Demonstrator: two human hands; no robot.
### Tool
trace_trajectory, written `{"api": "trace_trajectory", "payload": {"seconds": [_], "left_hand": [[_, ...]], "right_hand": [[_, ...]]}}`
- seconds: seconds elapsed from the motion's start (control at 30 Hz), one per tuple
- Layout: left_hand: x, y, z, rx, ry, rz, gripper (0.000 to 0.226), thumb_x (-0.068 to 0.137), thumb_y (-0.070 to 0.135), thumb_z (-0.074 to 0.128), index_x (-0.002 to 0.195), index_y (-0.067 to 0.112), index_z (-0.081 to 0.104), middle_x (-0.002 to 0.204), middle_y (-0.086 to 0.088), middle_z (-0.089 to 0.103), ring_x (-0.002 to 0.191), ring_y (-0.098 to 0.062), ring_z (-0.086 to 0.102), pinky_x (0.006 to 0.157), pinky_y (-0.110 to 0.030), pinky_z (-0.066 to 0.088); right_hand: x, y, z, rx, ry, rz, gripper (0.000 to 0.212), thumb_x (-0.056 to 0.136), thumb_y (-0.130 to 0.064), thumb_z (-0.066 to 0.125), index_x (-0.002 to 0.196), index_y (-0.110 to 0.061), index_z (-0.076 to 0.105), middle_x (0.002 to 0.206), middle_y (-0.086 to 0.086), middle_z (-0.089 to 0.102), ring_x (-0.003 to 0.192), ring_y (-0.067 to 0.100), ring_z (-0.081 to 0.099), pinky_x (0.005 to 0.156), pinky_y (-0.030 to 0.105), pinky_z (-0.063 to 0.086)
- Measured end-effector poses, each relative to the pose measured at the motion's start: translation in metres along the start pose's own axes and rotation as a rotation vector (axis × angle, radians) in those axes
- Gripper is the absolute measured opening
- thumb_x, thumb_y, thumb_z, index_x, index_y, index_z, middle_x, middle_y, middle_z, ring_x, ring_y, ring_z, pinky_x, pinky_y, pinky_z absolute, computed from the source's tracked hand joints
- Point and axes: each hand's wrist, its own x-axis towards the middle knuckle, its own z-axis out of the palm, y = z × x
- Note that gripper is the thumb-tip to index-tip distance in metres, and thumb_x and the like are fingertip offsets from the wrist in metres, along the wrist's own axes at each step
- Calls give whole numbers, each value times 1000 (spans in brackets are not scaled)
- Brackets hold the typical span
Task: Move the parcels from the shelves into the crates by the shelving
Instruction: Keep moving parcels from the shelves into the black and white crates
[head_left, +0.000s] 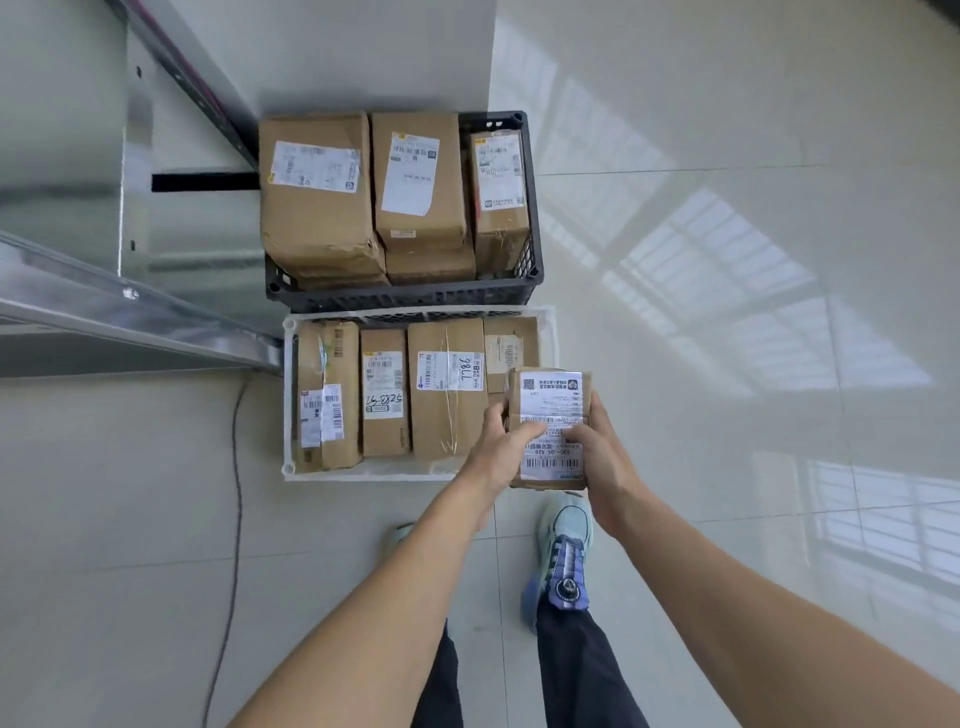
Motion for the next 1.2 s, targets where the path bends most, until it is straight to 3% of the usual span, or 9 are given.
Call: {"api": "trace_trajectory", "payload": {"seconds": [0.17,0.33,0.5,0.67,0.87,1.0,1.2], "left_hand": [[70,-48,-5,-25,40,-41,57,99,29,62,148,22,33,129,-1,65,112,-14,65,78,-27,51],[106,-77,-8,-18,38,-89,52,96,35,63,141,27,37,124,0,68,112,-17,67,88,-34,53],[119,-90,-6,38,34,-116,75,76,54,64,142,31,39,125,4,69,115,-18,66,105,-48,49],[129,-86,-4,84,44,-117,72,76,53,63,140,30,42,124,8,68,115,-16,65,106,-46,48],[141,-77,-8,141,76,-127,50,89,41,61,135,26,51,127,6,65,116,-17,60,94,-37,44],[146,-80,-10,158,74,-114,43,96,19,55,137,25,48,127,4,64,112,-16,59,84,-31,42],[156,-87,-12,182,95,-64,51,95,9,50,139,34,43,129,5,65,115,-18,60,95,-36,47]], "right_hand": [[67,46,6,-36,-45,35,65,95,-1,39,138,-48,48,119,-14,73,111,19,70,92,42,56],[100,77,10,-43,-52,80,66,96,2,39,133,-52,48,115,-17,74,103,11,72,78,29,55],[114,92,11,-80,-46,106,65,97,-1,40,139,-49,46,115,-16,74,102,11,72,79,27,53],[125,89,14,-83,-20,132,60,96,-1,38,134,-46,52,114,-12,75,102,15,72,79,29,55],[145,79,19,-128,-21,193,54,94,0,37,134,-33,53,114,-4,74,100,19,72,79,30,55],[152,76,20,-86,-2,207,49,94,3,36,126,-27,58,110,1,76,98,24,74,78,33,59],[159,73,25,-32,13,164,49,95,2,37,126,-30,59,108,-1,76,92,17,74,64,22,56]]}}
